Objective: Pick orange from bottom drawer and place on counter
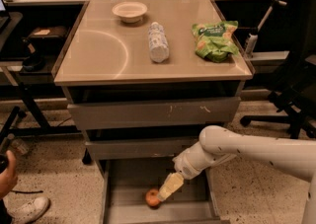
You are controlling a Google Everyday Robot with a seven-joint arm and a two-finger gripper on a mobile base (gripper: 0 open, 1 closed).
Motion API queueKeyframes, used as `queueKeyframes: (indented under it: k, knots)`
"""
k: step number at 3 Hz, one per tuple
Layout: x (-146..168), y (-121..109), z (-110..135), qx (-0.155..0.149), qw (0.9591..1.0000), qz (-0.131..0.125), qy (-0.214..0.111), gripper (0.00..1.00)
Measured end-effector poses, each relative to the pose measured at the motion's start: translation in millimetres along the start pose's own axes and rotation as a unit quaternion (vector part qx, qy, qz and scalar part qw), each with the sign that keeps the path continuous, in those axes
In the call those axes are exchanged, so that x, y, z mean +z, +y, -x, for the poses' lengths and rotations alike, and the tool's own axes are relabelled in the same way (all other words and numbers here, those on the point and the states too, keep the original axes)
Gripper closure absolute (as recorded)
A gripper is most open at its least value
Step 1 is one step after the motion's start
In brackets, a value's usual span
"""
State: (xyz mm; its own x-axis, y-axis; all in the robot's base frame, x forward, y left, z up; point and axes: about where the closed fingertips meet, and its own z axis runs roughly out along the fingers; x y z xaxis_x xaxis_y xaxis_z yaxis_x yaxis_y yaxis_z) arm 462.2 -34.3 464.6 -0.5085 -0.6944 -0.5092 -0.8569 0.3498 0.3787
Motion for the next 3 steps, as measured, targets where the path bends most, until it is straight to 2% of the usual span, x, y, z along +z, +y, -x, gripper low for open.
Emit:
queueKeyframes:
  k: [1, 3]
  knots:
    - [32, -14, -14, 0.01, 0.9998, 0.013, -0.012, 0.0]
    - [114, -74, -52, 0.005, 0.9967, 0.036, -0.072, 0.0]
